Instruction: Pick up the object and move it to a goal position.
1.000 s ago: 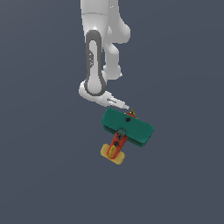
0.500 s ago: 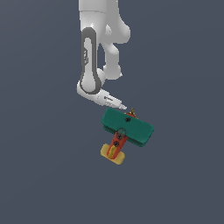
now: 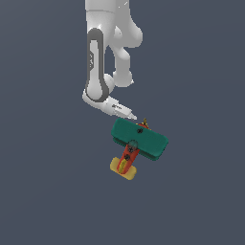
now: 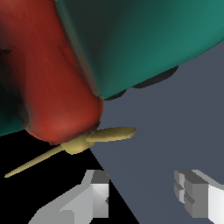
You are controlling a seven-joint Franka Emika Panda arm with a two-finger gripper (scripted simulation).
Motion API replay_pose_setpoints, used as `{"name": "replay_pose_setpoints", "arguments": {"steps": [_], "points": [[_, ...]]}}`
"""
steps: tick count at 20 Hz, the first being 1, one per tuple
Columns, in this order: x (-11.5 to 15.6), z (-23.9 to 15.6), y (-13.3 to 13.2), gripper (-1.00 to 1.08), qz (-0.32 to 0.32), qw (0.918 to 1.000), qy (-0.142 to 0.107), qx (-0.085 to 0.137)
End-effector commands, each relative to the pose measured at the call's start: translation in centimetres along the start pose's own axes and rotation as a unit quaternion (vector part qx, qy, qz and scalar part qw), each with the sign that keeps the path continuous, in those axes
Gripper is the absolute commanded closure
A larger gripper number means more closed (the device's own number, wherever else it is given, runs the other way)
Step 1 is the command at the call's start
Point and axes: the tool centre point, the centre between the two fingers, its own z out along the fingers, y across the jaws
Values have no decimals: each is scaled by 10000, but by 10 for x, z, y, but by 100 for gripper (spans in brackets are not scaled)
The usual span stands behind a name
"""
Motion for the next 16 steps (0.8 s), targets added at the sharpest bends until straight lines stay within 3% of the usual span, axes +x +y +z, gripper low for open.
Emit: {"name": "replay_pose_setpoints", "arguments": {"steps": [1,16], "points": [[2,-4,-4,-20,-44,10000,27,37],[5,-10,-12,-20,-179,9997,116,134]]}}
